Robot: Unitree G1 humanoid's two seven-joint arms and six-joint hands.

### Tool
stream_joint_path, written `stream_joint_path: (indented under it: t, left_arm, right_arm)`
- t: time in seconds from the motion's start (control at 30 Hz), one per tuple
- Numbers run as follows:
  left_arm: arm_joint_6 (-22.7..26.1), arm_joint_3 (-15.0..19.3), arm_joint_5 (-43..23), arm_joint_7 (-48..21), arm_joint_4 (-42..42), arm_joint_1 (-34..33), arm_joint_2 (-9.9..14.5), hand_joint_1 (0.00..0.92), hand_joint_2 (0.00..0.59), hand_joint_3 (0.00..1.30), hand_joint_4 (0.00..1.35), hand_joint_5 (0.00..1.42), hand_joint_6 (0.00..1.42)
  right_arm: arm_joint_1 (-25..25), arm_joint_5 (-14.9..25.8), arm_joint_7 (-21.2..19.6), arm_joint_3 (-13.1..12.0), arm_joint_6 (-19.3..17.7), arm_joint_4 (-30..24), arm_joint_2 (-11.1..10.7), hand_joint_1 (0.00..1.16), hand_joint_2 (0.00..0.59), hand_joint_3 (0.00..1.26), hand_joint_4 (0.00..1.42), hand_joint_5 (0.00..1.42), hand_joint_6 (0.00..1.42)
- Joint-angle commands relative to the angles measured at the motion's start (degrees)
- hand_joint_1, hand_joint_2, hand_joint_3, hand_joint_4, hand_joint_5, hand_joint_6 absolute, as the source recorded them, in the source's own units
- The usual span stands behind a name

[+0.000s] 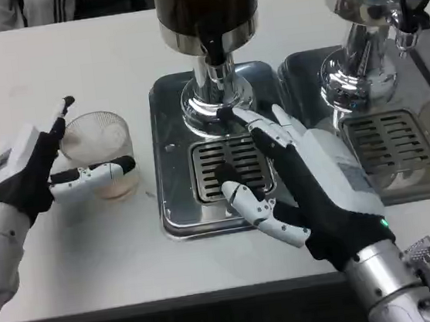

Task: Grasp the cup under the faucet to collect the drink, then remove the cup.

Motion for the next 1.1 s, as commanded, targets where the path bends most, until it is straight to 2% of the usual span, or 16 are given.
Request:
stream_joint_path:
  t: [0.03,0.4,0.8,1.1]
  left_arm:
    - [1.1,-1.1,1.1,-1.0,0.8,-2.2,-1.1,0.380,0.035,0.04,0.04,0.28,0.32]
    - [1.5,-1.6,1.0,0.3,1.1,-1.6,-3.3,0.423,0.056,0.10,0.10,0.34,0.37]
    - [-0.9,-0.6,-0.9,1.7,0.8,1.3,-5.5,0.433,0.066,0.18,0.17,0.39,0.42]
    - [-2.6,0.3,-2.0,3.1,0.5,3.4,-6.2,0.455,0.091,0.27,0.27,0.50,0.57]
  right_arm:
    - [0.7,0.0,0.5,-0.1,1.0,-1.8,0.4,0.20,0.417,0.17,0.14,0.00,0.00]
    - [2.3,0.2,0.8,0.1,2.0,-3.6,0.6,0.20,0.417,0.19,0.15,0.01,0.00]
    - [2.8,0.0,2.0,0.5,2.8,-5.1,0.8,0.20,0.417,0.22,0.19,0.05,0.00]
    - [2.8,0.2,2.9,0.5,2.7,-5.5,0.9,0.20,0.417,0.22,0.20,0.05,0.00]
